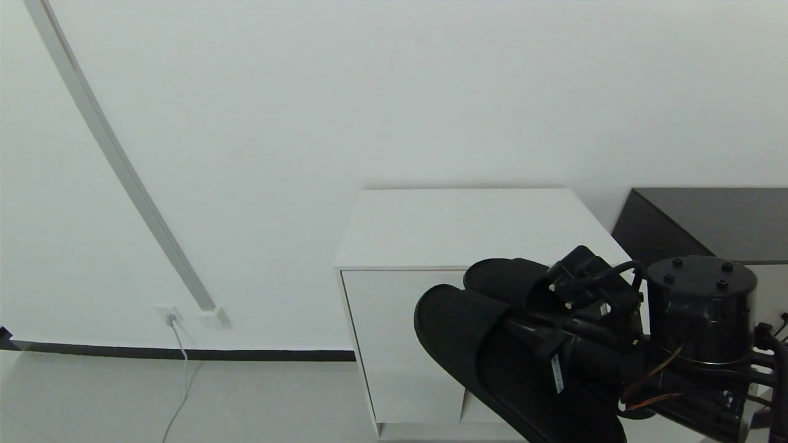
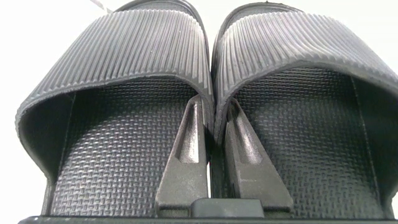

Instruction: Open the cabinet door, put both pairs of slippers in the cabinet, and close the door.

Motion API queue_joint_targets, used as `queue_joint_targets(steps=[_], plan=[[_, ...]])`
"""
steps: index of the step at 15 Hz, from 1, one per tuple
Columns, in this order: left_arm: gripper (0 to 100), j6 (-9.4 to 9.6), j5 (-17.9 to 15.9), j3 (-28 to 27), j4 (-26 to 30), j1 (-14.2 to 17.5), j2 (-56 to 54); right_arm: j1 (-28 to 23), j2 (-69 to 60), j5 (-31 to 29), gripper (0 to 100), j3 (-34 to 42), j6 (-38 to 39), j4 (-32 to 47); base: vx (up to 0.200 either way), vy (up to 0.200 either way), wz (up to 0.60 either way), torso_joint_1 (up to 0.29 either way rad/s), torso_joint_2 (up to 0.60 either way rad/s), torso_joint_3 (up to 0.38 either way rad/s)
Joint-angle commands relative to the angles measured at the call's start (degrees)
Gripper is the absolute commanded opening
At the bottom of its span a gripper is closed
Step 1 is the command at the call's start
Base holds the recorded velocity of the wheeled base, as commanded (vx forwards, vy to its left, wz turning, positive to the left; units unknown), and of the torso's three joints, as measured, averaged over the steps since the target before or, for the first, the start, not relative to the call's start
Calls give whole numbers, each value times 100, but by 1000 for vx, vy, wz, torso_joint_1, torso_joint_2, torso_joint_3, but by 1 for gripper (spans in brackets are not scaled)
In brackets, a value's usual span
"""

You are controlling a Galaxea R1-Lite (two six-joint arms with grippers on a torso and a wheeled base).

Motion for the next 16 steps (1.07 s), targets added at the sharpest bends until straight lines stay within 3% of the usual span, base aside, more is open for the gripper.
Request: queue_joint_targets(steps=[1, 16], plan=[[0, 1, 4, 0, -2, 1, 7, 5, 23, 1, 0, -1, -1, -3, 0, -200, 0, 2, 7, -2], [0, -16, -5, 0, -2, 1, 7, 286, -153, -8, 0, 140, 8, -12, 0, -187, 0, 4, 2, 2]])
